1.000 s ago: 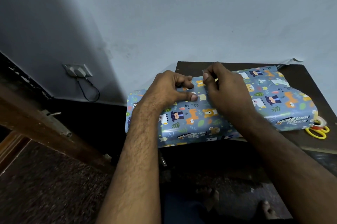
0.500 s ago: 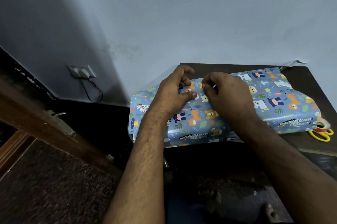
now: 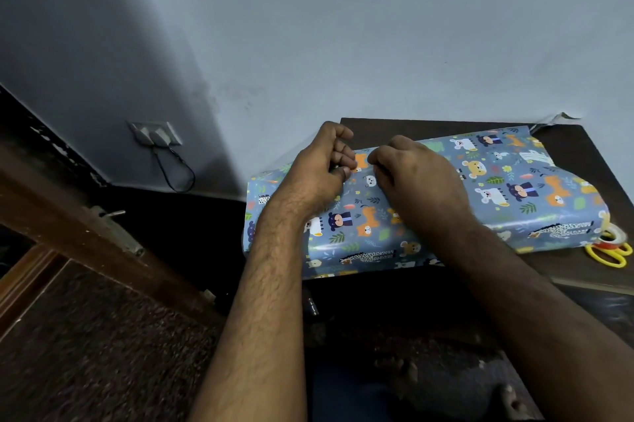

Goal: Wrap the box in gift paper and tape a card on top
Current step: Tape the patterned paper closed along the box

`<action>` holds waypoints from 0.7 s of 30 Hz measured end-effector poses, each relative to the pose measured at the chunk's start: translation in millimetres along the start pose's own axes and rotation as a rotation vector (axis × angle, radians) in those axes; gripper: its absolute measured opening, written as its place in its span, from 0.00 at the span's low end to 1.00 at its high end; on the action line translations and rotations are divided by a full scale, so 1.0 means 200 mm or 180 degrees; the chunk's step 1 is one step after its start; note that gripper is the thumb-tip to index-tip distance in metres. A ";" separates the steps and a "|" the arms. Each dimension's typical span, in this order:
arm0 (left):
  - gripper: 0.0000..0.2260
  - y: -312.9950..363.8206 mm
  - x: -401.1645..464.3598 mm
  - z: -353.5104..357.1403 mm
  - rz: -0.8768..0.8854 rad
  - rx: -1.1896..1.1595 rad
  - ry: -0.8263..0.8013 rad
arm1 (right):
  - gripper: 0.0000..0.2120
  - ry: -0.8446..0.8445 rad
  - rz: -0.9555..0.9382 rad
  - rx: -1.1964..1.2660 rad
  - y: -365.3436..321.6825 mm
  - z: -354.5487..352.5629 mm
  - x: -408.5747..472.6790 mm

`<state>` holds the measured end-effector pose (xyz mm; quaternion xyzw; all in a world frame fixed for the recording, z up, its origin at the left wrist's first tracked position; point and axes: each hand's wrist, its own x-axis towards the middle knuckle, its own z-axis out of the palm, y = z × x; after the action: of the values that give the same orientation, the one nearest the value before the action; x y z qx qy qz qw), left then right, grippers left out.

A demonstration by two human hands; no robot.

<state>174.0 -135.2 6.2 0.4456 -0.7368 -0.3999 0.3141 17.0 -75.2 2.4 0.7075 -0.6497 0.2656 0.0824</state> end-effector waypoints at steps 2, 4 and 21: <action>0.22 0.00 0.01 -0.01 -0.0050 0.0068 -0.0009 | 0.04 -0.0038 -0.0001 -0.0044 -0.02 0.01 0.00; 0.22 0.01 0.01 -0.01 -0.0050 0.0153 -0.0025 | 0.04 -0.0066 -0.0014 -0.0111 -0.03 0.03 0.01; 0.24 0.00 0.02 0.00 -0.0006 0.0112 -0.0056 | 0.13 -0.0391 -0.0275 -0.0505 -0.11 0.02 0.05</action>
<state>171.8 -139.2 7.5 0.4482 -0.7460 -0.3911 0.2993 39.8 -81.8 9.2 0.7411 -0.6413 0.1657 0.1096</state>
